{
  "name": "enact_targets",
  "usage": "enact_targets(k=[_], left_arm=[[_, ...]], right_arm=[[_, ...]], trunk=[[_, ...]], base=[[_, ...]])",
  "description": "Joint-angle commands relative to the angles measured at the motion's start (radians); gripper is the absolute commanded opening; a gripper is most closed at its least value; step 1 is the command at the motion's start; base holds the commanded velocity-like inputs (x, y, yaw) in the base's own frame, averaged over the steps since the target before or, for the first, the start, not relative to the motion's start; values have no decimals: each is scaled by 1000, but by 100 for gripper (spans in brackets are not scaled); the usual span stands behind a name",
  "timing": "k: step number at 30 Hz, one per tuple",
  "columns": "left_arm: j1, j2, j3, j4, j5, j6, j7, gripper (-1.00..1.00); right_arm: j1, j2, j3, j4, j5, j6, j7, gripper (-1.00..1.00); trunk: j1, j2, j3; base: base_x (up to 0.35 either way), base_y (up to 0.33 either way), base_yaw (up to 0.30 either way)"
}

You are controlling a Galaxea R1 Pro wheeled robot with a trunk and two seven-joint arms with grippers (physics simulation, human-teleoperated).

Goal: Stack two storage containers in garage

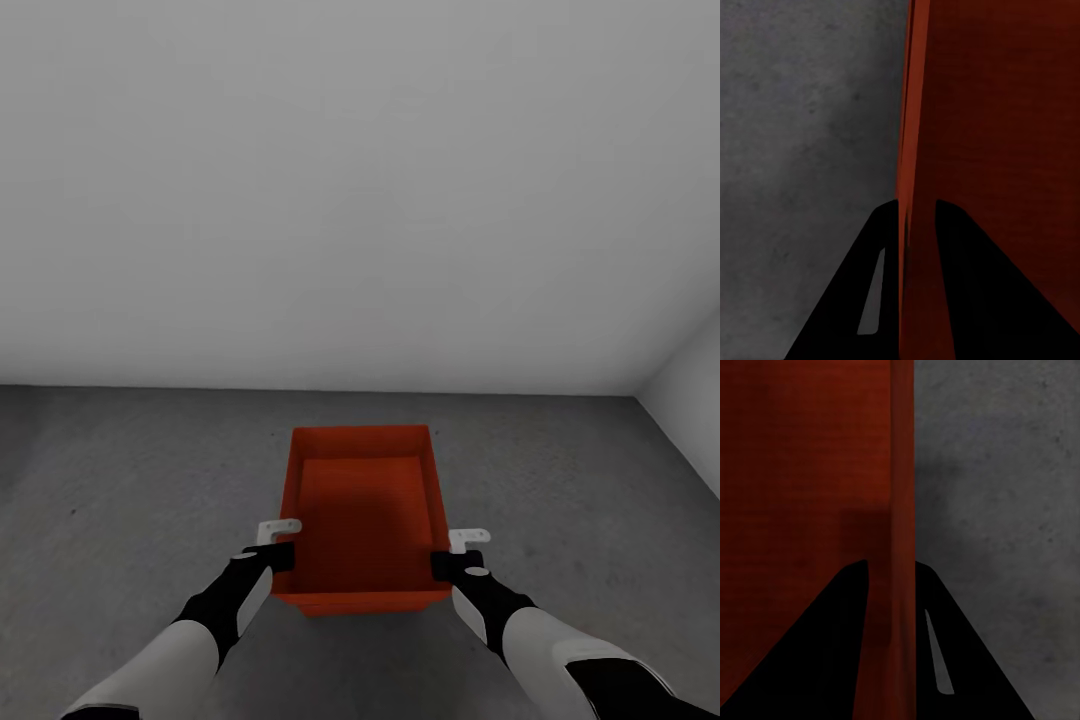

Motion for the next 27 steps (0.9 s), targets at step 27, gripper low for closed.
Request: enact_targets(k=[27], left_arm=[[0, 1, 9, 0, -6, 8, 55, -100]], right_arm=[[-1, -28, -25, -2, 11, -4, -58, -100]], trunk=[[69, -127, -57]], base=[[0, 0, 0]])
